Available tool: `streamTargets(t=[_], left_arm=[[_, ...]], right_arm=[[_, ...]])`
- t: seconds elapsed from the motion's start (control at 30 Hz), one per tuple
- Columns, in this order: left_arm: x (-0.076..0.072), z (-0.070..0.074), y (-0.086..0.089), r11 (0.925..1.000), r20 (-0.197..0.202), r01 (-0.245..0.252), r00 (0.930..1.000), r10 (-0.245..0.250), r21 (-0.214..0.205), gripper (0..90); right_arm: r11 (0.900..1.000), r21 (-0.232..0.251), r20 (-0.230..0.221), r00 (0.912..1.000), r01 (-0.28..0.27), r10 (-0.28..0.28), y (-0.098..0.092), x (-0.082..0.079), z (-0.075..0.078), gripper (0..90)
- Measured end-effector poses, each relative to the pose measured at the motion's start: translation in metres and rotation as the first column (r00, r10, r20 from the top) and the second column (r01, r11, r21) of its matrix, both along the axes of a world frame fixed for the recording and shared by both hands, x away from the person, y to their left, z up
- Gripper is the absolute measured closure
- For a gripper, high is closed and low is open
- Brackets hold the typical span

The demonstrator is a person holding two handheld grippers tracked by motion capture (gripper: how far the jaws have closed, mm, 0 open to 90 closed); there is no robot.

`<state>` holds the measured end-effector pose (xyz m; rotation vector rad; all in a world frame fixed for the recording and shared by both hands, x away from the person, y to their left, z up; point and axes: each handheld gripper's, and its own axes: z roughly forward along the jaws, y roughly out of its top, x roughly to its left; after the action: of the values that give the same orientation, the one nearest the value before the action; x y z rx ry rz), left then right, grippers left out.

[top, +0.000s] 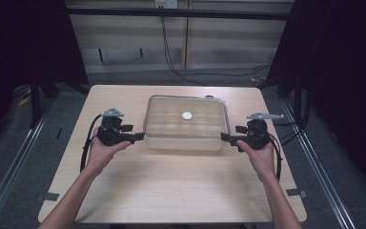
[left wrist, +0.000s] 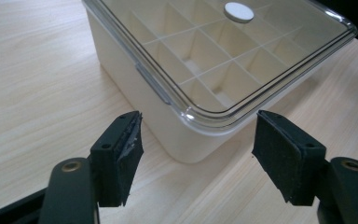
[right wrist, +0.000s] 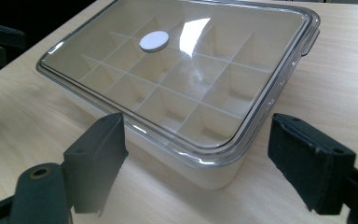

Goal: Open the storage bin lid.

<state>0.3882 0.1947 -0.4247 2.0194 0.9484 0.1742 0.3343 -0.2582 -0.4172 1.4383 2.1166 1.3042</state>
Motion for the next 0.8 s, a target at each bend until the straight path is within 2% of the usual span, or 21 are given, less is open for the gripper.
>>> streamTargets(t=[0.1,0.13,0.17,0.37,0.4,0.43,0.47,0.5,0.53,0.63,0.67,0.77,0.8], left_arm=[[0.002,-0.001,0.001,1.0,-0.008,-0.007,0.9999,0.007,0.001,32.4],[0.006,-0.001,0.001,0.9994,-0.019,-0.034,0.9992,0.034,0.006,34.6],[0.008,-0.001,0.001,0.9993,-0.028,-0.037,0.9989,0.037,0.01,35.4],[0.021,0.003,0.0,0.9995,-0.039,-0.028,0.9988,0.029,0.014,31.7],[0.022,0.003,0.0,0.9993,-0.039,-0.032,0.9987,0.032,0.017,31.7],[0.022,0.003,0.0,0.9993,-0.039,-0.032,0.9987,0.032,0.017,31.7],[0.027,0.005,-0.001,0.9992,-0.038,-0.034,0.9987,0.035,0.02,31.7],[0.027,0.005,-0.001,0.9992,-0.038,-0.034,0.9987,0.035,0.02,31.7],[0.032,0.006,-0.004,0.9982,-0.036,-0.04,0.9985,0.042,0.046,31.6],[0.038,0.007,-0.004,0.9982,-0.049,-0.043,0.9978,0.045,0.041,31.0],[0.042,0.008,-0.004,0.9979,-0.054,-0.045,0.9974,0.048,0.045,31.0],[0.045,0.008,-0.006,0.9976,-0.058,-0.048,0.997,0.051,0.05,30.7],[0.048,0.008,-0.008,0.9975,-0.061,-0.044,0.997,0.048,0.055,30.6]], right_arm=[[0.9998,-0.017,-0.004,1.0,-0.004,0.004,0.0,0.005,0.002,20.1],[0.9996,-0.025,-0.009,0.9999,0.009,-0.009,-0.002,0.012,0.003,20.5],[0.9996,-0.025,-0.017,0.9998,0.008,-0.008,-0.003,0.015,0.004,20.3],[0.9992,-0.04,-0.046,0.9989,0.009,-0.01,-0.005,0.032,0.01,18.7],[1.0,-0.008,-0.049,0.9988,-0.003,0.003,-0.005,0.035,0.011,18.0],[1.0,-0.008,-0.049,0.9988,-0.003,0.003,-0.005,0.035,0.011,18.0],[0.9986,0.045,-0.045,0.9985,-0.028,0.03,-0.005,0.04,0.014,18.2],[0.9986,0.045,-0.045,0.9985,-0.028,0.03,-0.005,0.04,0.014,18.2],[1.0,0.001,-0.041,0.9992,-0.004,0.004,-0.004,0.045,0.016,18.4],[1.0,0.001,-0.055,0.9984,-0.007,0.007,-0.003,0.05,0.015,18.6],[0.9994,-0.033,-0.076,0.9971,0.005,-0.007,-0.001,0.056,0.012,18.6],[0.9993,-0.036,-0.097,0.9953,0.007,-0.01,-0.001,0.061,0.008,18.9],[0.999,-0.043,-0.112,0.9935,0.014,-0.019,0.0,0.068,0.004,21.7]])
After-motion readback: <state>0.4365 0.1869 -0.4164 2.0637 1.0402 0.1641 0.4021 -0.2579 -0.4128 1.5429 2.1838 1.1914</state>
